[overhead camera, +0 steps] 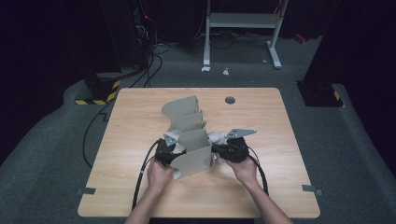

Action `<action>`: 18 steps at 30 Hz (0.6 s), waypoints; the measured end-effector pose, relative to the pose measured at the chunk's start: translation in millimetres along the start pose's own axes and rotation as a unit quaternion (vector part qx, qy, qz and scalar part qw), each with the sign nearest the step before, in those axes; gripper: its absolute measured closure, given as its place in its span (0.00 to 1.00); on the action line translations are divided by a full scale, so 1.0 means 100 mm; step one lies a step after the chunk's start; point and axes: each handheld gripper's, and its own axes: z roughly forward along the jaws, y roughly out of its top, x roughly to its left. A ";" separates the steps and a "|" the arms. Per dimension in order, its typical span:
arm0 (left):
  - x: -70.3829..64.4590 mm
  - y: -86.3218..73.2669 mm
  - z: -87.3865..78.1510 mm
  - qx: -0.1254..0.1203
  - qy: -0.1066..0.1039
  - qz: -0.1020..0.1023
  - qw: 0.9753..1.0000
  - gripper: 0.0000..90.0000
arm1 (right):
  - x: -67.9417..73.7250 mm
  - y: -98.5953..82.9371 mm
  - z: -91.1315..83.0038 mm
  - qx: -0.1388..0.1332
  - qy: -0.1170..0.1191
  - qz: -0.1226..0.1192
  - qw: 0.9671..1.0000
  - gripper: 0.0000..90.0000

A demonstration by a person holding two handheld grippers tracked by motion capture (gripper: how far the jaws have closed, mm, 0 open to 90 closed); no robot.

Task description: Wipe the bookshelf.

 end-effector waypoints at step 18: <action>0.00 0.01 0.01 0.000 -0.001 0.000 1.000 0.32 | 0.00 0.14 -0.11 -0.029 0.009 0.001 1.000 0.97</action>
